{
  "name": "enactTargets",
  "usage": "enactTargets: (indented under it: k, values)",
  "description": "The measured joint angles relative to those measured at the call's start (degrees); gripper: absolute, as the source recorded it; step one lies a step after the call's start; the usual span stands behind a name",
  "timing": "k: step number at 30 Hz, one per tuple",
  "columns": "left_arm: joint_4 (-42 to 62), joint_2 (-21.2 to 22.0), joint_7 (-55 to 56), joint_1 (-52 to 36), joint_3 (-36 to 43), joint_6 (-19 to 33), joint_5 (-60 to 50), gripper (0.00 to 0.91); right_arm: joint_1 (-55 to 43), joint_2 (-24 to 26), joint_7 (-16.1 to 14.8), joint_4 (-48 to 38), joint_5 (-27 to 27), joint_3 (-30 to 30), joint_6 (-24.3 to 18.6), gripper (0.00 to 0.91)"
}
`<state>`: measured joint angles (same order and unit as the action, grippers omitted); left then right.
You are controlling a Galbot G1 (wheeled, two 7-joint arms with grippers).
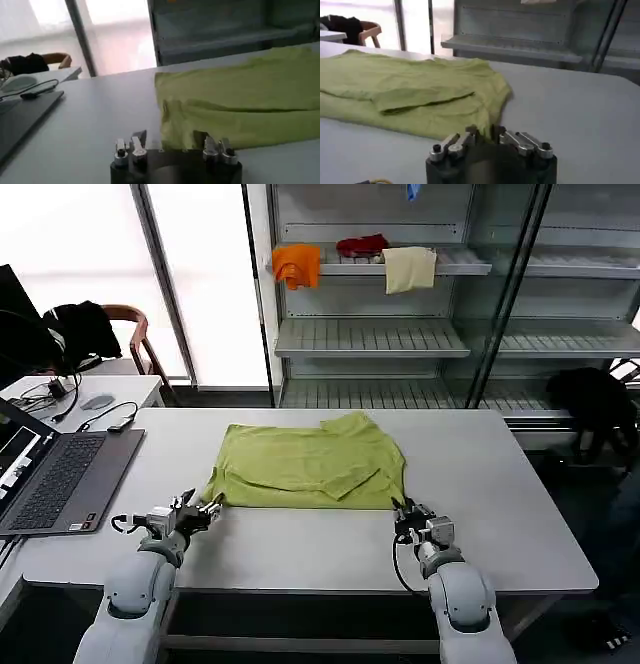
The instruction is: Fold and organize the clothes.
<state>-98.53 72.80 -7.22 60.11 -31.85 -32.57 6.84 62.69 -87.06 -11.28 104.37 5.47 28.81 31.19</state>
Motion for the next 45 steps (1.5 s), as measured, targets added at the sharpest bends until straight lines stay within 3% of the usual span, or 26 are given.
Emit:
enactTargets:
  k: [13, 24, 45]
  values:
    - [0.56, -0.10, -1.51, 0.77, 0.24, 0.04, 0.40, 0.000, 1.54, 1.01, -0.67, 2.33, -1.49, 0.38, 0.36, 0.000]
    - [-2.60, -0.97, -1.27, 3.81, -1.30, 0.66, 1.25, 0.000, 5.47, 2.23, -0.28, 8.17, -6.56, 1.34, 1.41, 0.000]
    - [-20.52, 0.07, 0.83, 23.27, -9.51, 0.80, 7.76, 0.010, 19.26, 4.18, 1.17, 19.21, -5.32, -1.29, 1.66, 0.000]
